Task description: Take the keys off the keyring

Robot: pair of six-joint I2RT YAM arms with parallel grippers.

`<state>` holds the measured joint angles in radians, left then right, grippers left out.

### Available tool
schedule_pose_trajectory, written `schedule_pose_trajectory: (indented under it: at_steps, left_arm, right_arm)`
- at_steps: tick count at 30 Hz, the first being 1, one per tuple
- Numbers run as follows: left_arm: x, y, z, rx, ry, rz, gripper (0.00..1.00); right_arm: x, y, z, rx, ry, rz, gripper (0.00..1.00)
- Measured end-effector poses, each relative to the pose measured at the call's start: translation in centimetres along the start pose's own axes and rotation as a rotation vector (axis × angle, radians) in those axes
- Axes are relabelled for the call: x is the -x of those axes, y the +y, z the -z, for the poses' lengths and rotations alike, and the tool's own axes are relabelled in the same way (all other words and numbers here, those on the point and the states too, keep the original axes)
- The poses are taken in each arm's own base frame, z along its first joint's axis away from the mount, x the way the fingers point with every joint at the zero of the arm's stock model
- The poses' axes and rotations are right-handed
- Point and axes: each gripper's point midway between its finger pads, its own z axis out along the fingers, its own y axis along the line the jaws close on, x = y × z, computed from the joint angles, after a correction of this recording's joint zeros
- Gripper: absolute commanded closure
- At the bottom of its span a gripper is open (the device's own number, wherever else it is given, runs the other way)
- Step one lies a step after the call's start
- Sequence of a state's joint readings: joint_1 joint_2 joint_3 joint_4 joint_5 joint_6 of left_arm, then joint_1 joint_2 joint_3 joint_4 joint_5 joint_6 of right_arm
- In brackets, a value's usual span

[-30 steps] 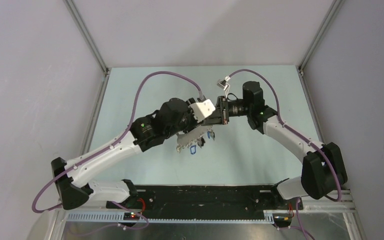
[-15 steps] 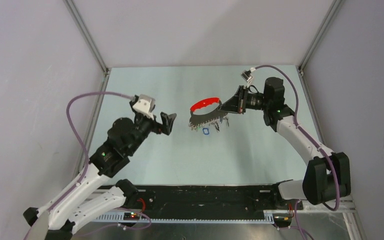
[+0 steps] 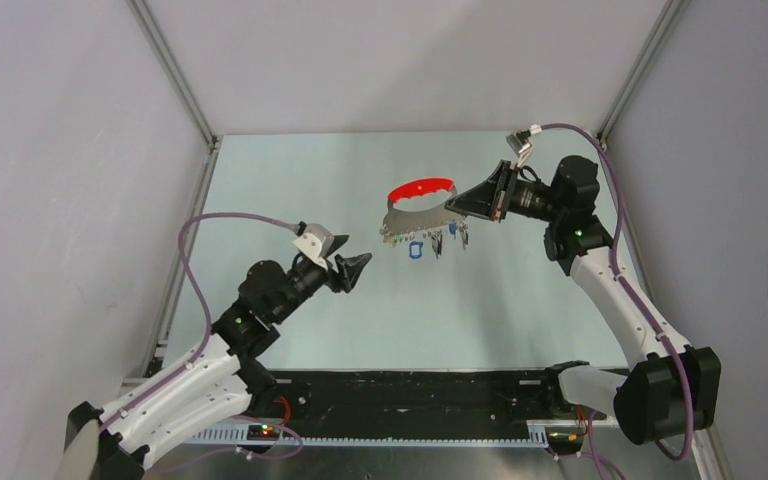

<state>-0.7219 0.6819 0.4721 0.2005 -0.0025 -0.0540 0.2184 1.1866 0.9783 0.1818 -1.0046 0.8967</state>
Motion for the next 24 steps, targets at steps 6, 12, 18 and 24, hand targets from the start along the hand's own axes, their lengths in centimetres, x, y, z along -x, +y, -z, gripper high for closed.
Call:
schedule_pose_trajectory:
  at_steps: [6, 12, 18, 24]
  left_arm:
    - [1.3, -1.6, -0.9, -0.104, -0.064, -0.070, 0.45]
    - [0.2, -3.0, -2.0, -0.197, -0.027, -0.114, 0.53]
    - [0.7, -3.4, -2.8, -0.220, -0.026, -0.126, 0.61]
    - [2.8, -3.7, -3.3, -0.228, -0.079, -0.132, 0.71]
  right_arm:
    - [0.4, 0.6, 0.1, 0.004, -0.024, -0.002, 1.00]
    - [0.7, 0.7, 0.1, -0.001, -0.039, -0.010, 1.00]
    - [0.7, 0.8, 0.2, -0.002, -0.042, -0.011, 1.00]
    - [0.8, 0.9, 0.2, 0.001, -0.044, -0.007, 1.00]
